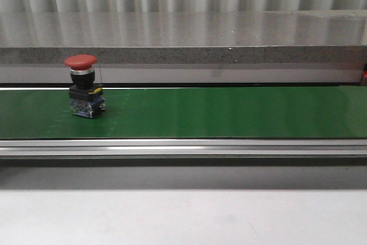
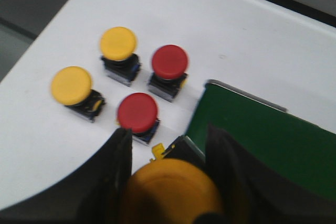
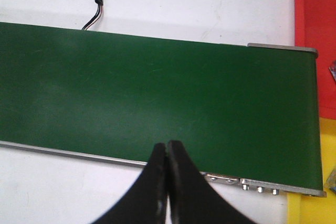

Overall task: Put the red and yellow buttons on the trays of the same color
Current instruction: 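Grasp the yellow push button with the left gripper and lift it, then lower the yellow button onto the belt and open the left gripper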

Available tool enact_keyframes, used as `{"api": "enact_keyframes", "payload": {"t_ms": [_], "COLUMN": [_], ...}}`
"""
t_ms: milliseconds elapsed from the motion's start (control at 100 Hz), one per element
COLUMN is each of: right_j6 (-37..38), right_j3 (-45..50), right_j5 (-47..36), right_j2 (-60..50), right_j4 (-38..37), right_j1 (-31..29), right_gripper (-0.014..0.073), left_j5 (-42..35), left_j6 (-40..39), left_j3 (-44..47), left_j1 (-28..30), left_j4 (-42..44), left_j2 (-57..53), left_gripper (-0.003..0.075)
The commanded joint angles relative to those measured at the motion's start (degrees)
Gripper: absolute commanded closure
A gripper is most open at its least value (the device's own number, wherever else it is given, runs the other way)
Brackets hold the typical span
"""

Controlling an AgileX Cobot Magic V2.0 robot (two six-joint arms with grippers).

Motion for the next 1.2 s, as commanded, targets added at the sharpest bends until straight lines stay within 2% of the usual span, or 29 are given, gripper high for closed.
{"api": "enact_keyframes", "payload": {"t_ms": [0, 160, 550, 600, 650, 720, 820, 890, 940, 1190], "right_j6": [-0.46, -0.46, -0.46, -0.46, -0.46, -0.46, -0.46, -0.46, -0.46, -0.46], "right_j3": [-1.39, -1.39, -1.39, -1.39, -1.39, -1.39, -1.39, -1.39, -1.39, -1.39], "right_j5": [-2.94, -2.94, -2.94, -2.94, -2.94, -2.94, -2.94, -2.94, -2.94, -2.94], "right_j2": [-0.85, -0.85, -0.85, -0.85, -0.85, -0.85, -0.85, -0.85, -0.85, -0.85], "right_j4": [0.22, 0.22, 0.22, 0.22, 0.22, 0.22, 0.22, 0.22, 0.22, 0.22], "right_j1": [-0.03, -0.03, -0.03, -0.03, -0.03, -0.03, -0.03, -0.03, -0.03, -0.03], "right_gripper": [0.0661, 0.0661, 0.0661, 0.0661, 0.0661, 0.0661, 0.0661, 0.0661, 0.0661, 0.0661], "left_j5": [-2.52, -2.12, -0.14, 0.01, 0.06, 0.06, 0.06, -0.45, -0.89, -1.83], "left_j6": [0.67, 1.25, 1.49, 1.58, 1.58, 1.58, 1.61, 1.71, 2.01, 3.30], "left_j3": [-1.58, -2.51, -4.49, -4.49, -4.49, -4.49, -4.49, -4.49, -4.49, -4.49], "left_j1": [-3.05, -5.75, -6.18, -6.18, -6.18, -6.18, -6.66, -7.59, -8.56, -13.05], "left_j4": [0.93, 0.93, -0.07, -0.37, -0.68, -0.78, -0.88, -0.88, -0.88, 0.76], "left_j2": [-0.76, 2.15, 8.28, 8.28, 8.28, 8.28, 8.28, 8.16, 8.04, 4.60], "left_gripper": [0.0740, 0.0740, 0.0725, 0.0683, 0.0609, 0.0454, 0.0171, 0.0053, 0.0029, 0.0029]}}
